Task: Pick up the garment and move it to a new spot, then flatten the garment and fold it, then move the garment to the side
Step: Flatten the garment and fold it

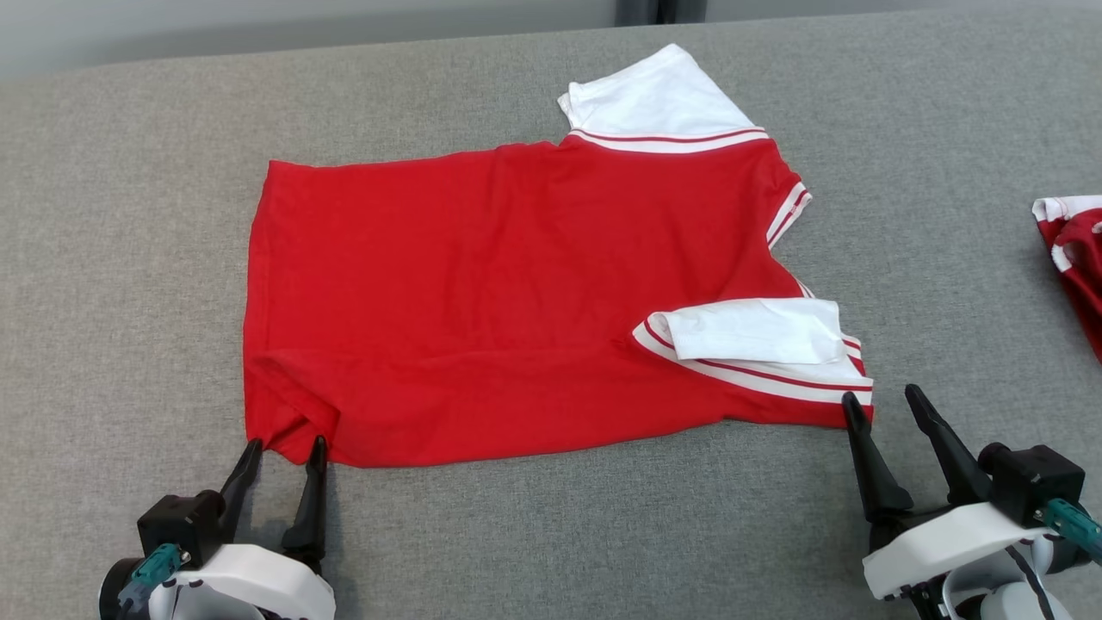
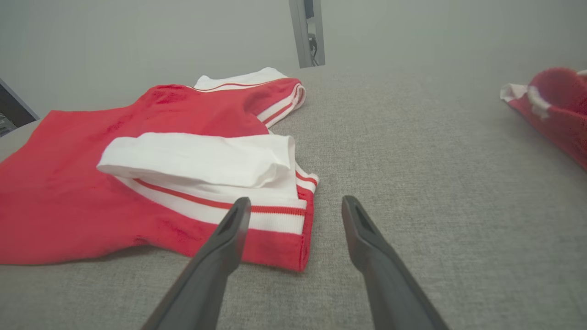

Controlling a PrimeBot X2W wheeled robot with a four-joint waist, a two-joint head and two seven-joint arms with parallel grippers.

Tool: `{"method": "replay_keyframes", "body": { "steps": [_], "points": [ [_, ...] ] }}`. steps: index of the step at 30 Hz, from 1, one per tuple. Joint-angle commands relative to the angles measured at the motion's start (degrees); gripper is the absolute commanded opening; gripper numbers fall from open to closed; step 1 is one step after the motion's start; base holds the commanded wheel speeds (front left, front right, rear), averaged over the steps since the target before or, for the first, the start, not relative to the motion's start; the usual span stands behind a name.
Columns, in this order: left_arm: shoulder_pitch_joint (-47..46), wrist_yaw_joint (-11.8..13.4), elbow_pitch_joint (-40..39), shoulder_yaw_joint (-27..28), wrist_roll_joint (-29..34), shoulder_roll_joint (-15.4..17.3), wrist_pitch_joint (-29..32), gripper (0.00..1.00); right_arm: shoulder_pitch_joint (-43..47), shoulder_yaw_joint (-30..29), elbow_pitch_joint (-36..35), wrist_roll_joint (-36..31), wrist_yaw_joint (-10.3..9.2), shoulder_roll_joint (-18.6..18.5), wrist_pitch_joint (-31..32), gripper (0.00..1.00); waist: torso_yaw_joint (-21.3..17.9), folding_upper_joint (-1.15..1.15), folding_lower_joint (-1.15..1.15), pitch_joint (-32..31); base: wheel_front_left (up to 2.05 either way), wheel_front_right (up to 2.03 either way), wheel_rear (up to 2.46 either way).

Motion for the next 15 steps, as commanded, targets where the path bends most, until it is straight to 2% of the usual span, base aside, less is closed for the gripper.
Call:
{"method": "replay_keyframes", "body": {
  "steps": [1, 7, 8, 9, 10, 11, 15],
  "points": [
    [-1.5, -0.4, 1.1, 0.0, 0.2, 0.4, -0.2, 1.0, -1.0, 0.0, 0.7, 0.5, -0.02, -0.3, -0.2, 1.0, 0.0, 0.0, 0.0, 0.5, 0.0, 0.0, 0.0],
    [-4.2, -2.3, 7.8, -0.7, -0.3, 0.4, 0.3, 1.0, -3.5, 1.9, 4.6, 2.1, -0.02, -0.2, 1.2, 1.0, 0.1, 0.0, 0.0, 1.5, 0.0, 0.0, 0.0],
    [-4.7, -2.7, 8.8, -1.0, -0.4, 0.3, 0.9, 0.99, -3.9, 2.5, 5.3, 2.4, -0.02, -0.2, 1.8, 0.83, 0.1, 0.0, 0.0, 1.6, 0.0, 0.0, 0.0],
    [-5.1, -3.0, 9.6, -1.2, -0.5, 0.3, 1.4, 0.49, -4.3, 3.1, 6.0, 2.9, -0.02, -0.2, 2.3, 0.45, 0.0, 0.0, 0.0, 1.6, 0.0, 0.0, 0.0],
    [-5.4, -3.4, 10.4, -1.4, -0.8, 0.3, 1.8, 0.0, -4.8, 3.4, 6.4, 3.3, -0.02, -0.3, 2.6, 0.3, 0.0, 0.0, 0.0, 1.6, 0.0, 0.0, 0.0],
    [-5.6, -3.8, 11.0, -1.4, -1.0, 0.4, 2.1, 0.0, -5.2, 3.6, 7.0, 3.9, -0.02, -0.3, 2.8, 0.0, -0.1, 0.0, 0.0, 1.6, 0.0, 0.0, 0.0],
    [-5.9, -4.9, 12.1, -1.0, -1.6, 1.3, 1.7, 0.0, -6.0, 4.5, 7.8, 6.3, -0.02, -0.6, 3.2, 0.0, 0.0, 0.0, 0.0, 1.5, 0.0, 0.0, 0.0]
  ]
}}
